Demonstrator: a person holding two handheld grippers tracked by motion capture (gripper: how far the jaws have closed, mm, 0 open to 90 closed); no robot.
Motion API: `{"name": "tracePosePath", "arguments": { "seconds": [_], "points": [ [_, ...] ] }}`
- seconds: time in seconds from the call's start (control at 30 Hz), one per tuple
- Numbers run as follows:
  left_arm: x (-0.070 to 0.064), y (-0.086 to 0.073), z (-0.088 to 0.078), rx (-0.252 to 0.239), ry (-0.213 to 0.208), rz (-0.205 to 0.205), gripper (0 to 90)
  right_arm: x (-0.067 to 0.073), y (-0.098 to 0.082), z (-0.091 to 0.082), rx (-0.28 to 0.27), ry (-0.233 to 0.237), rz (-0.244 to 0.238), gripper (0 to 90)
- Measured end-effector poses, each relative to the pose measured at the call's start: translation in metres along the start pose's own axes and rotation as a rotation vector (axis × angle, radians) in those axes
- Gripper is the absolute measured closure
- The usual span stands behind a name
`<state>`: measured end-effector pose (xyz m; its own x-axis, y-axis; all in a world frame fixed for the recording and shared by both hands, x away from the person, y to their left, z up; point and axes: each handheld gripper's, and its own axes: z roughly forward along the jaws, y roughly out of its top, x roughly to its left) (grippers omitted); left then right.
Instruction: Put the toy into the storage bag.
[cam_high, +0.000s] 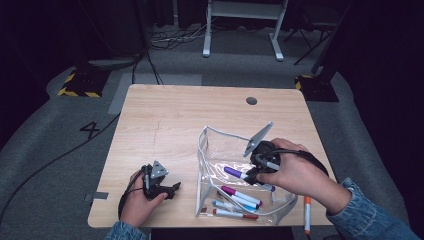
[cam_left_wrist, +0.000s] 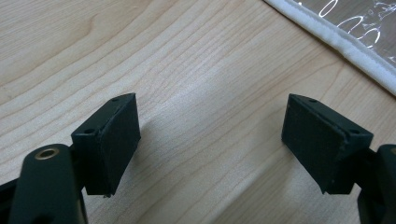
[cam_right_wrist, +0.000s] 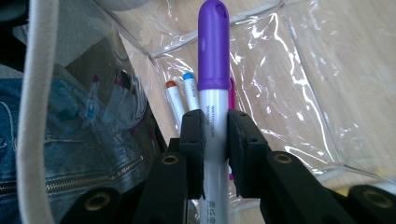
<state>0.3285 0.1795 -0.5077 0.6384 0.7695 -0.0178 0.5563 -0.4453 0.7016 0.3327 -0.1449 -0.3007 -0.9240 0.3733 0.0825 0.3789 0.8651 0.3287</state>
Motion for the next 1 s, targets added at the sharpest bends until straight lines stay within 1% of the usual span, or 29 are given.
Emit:
{"name": "tracePosePath", "arguments": {
  "seconds": [0.03,0.07,0.1,0.13,0.17,0.2,0.23,0.27,0.3,0.33,0.37,0.53,0.57,0.6,0.63,0.77,0.8,0.87,0.93,0.97,1.0],
  "points": [
    [0.0,0.0,0.0,0.0,0.0,-0.001,19.7,0.001,0.003,0.007,0.018,0.009,0.0,77.0],
    [0.0,0.0,0.0,0.0,0.0,-0.001,19.7,0.001,0.003,0.007,0.018,0.009,0.0,77.0],
    [0.0,0.0,0.0,0.0,-0.001,-0.002,19.7,0.001,0.006,0.014,0.034,0.014,-0.01,77.0],
    [0.0,0.0,0.0,0.0,-0.001,-0.001,19.7,0.002,0.007,0.018,0.048,0.019,-0.009,77.0],
    [0.0,0.0,0.0,0.0,-0.001,-0.001,19.7,0.002,0.007,0.018,0.048,0.019,-0.009,77.0],
    [0.0,0.0,0.0,0.0,0.0,-0.001,19.7,0.003,0.008,0.026,0.065,0.027,-0.011,77.0],
    [0.0,0.0,0.0,0.0,0.0,-0.001,19.7,0.003,0.008,0.026,0.065,0.027,-0.011,77.0],
    [0.0,0.0,0.0,0.0,-0.001,-0.001,19.6,0.004,0.009,0.033,0.08,0.035,-0.016,77.1],
    [0.0,0.0,0.0,0.0,-0.001,-0.001,19.6,0.004,0.009,0.033,0.08,0.035,-0.016,77.1],
    [0.0,0.0,0.0,0.0,-0.001,-0.001,19.6,0.004,0.009,0.037,0.087,0.036,-0.021,77.0],
    [0.0,0.0,0.0,0.001,-0.001,-0.001,19.6,0.005,0.009,0.045,0.108,0.046,-0.028,77.0],
    [0.0,0.0,0.0,0.001,-0.001,-0.001,19.6,0.005,0.008,0.063,0.163,0.057,-0.035,77.0],
    [0.0,0.0,0.0,0.0,-0.001,-0.001,19.6,0.005,0.008,0.063,0.163,0.057,-0.035,77.0],
    [0.0,0.0,0.0,0.0,-0.001,-0.001,19.6,0.005,0.007,0.07,0.183,0.056,-0.043,77.1],
    [0.0,0.0,0.0,0.0,-0.001,-0.001,19.6,0.005,0.007,0.07,0.183,0.056,-0.043,77.1],
    [0.0,0.0,0.0,-0.001,-0.001,-0.001,19.6,0.006,0.007,0.081,0.218,0.063,-0.054,77.0],
    [0.0,0.0,0.0,0.001,-0.001,-0.001,19.6,0.006,0.007,0.086,0.231,0.07,-0.069,77.0],
    [0.0,0.0,0.0,0.001,-0.001,-0.001,19.6,0.006,0.007,0.091,0.242,0.075,-0.084,77.0],
    [0.0,0.0,0.0,0.001,-0.001,-0.001,19.6,0.006,0.005,0.096,0.266,0.084,-0.086,77.0],
    [0.0,0.0,0.0,0.001,-0.001,-0.001,19.6,0.006,0.005,0.096,0.266,0.084,-0.086,77.0],
    [0.0,0.0,0.0,0.0,-0.001,0.0,19.6,0.006,0.004,0.101,0.275,0.091,-0.091,76.9]
  ]
}}
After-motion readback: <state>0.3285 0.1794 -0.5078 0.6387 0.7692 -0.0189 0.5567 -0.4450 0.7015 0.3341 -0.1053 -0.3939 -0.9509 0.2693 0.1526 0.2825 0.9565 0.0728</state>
